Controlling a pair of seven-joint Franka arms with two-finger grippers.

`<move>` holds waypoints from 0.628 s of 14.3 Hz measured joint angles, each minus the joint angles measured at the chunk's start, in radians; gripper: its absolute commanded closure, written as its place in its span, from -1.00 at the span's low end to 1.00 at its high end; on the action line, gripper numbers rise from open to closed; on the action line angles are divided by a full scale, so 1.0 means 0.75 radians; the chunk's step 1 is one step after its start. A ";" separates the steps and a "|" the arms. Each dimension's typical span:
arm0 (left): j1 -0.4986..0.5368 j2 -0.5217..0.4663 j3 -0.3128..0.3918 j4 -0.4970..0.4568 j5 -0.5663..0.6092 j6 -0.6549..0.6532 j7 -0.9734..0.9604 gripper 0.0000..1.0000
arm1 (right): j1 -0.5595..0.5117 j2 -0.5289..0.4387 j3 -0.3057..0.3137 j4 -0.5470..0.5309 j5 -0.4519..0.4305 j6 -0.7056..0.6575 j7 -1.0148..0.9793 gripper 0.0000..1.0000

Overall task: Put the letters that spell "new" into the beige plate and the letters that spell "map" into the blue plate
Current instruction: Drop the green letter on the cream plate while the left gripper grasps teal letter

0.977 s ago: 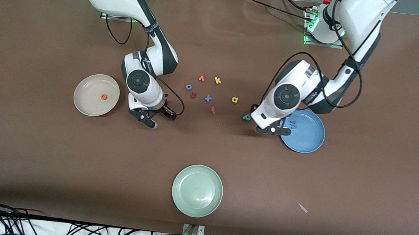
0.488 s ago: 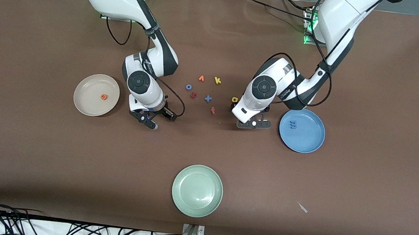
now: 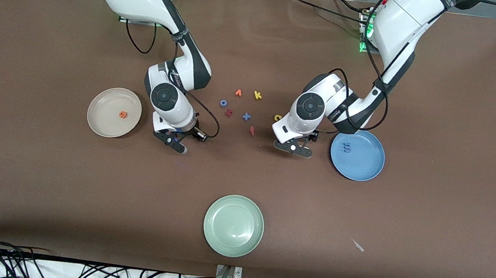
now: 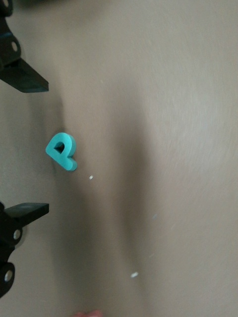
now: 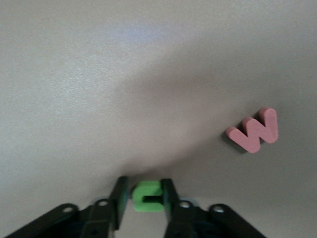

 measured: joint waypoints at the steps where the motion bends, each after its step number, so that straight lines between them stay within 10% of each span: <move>1: 0.000 0.000 0.000 -0.002 0.000 0.000 0.093 -0.90 | 0.000 0.000 0.000 0.000 0.000 -0.001 -0.009 0.60; 9: -0.024 0.009 -0.001 -0.011 0.111 0.002 0.377 -0.59 | -0.018 -0.034 -0.027 0.109 0.000 -0.306 -0.205 0.67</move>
